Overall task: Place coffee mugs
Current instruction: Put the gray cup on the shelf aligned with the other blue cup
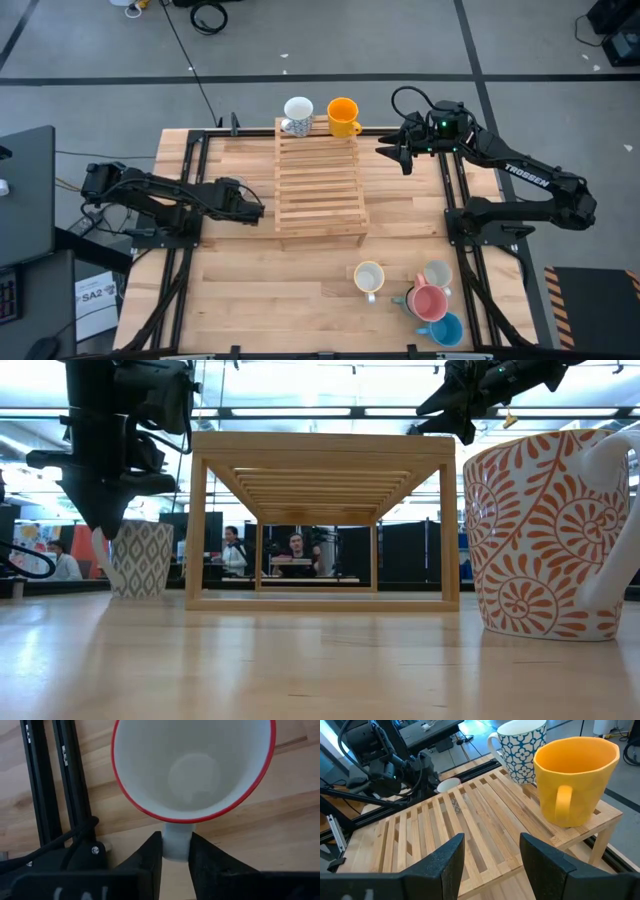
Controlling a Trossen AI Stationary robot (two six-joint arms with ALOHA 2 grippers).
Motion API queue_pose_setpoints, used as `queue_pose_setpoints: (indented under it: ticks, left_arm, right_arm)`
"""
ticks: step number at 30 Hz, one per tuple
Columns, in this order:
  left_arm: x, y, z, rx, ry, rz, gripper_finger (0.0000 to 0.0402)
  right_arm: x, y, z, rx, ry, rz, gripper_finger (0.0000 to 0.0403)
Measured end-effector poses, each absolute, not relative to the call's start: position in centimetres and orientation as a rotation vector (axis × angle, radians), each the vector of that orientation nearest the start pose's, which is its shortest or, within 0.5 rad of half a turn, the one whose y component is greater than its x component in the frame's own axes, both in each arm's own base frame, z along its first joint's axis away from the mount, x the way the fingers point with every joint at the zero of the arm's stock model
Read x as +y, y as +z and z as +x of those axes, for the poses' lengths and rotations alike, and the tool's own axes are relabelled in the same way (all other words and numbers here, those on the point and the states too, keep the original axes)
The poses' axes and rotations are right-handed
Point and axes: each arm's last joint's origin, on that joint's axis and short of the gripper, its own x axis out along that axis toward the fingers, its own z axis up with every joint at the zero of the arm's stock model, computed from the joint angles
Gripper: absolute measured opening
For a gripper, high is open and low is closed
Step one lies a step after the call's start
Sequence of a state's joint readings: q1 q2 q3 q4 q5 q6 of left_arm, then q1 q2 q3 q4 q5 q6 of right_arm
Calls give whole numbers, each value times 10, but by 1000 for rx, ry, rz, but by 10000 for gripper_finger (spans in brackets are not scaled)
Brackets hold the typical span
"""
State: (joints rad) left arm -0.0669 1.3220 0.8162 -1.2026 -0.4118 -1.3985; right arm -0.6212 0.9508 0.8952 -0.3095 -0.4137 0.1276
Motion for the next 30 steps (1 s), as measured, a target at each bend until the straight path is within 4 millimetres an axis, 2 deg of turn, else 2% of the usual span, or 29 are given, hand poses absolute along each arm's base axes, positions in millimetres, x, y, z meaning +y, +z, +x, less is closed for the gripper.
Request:
queue_pose_setpoints:
  ticks: [15,26,30]
  left_arm:
    - [-1,203,184,1130,1270,-645,77]
    - [-1,222,192,1138,1212,-611,76]
    - [-1,223,192,1140,1211,-609,76]
  right_arm:
    - [-108,331,172,305,-226,307,197]
    - [-108,331,172,305,-226,307,197]
    - [-108,331,172,305,-226,307,197]
